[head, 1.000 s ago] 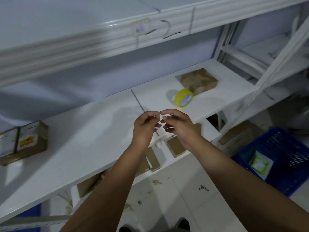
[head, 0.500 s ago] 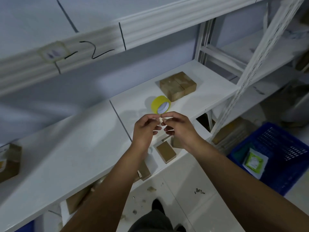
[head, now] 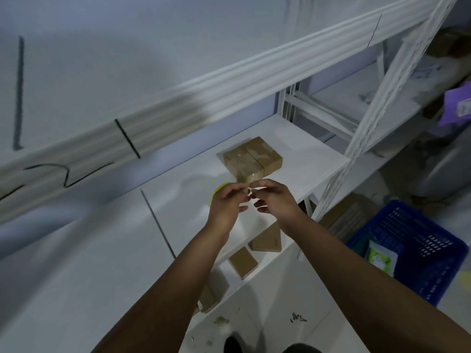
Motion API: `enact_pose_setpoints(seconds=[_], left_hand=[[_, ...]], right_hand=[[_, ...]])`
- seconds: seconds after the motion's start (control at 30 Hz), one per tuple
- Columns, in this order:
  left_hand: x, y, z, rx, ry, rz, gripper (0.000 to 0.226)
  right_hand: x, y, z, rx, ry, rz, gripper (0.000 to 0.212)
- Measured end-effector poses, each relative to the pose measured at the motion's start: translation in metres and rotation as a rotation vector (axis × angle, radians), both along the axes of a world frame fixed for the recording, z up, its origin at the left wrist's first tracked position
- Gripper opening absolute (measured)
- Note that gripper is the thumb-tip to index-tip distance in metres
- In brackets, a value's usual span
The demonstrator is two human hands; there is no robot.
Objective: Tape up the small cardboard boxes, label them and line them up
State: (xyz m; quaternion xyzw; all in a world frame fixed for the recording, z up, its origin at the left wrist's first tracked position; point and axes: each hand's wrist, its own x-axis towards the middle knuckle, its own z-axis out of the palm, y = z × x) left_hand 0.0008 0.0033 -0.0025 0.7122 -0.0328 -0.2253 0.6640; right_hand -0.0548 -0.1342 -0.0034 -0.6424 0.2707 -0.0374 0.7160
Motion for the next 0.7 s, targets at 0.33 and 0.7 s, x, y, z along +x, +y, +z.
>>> enact_pose_setpoints(seconds=[0.33,0.7], left_hand=[[0.034,-0.086,-0.017,0.065,-0.017,0.265,0.03],[0.057,-0.13,-0.066,0.579,-0.261,0.076,0.075]], right_hand=[[0.057,-0.071,-0.035,-0.036,0.078,0.094,0.034],[0.105,-0.113,-0.061,-0.194,0.149,0.392,0.046]])
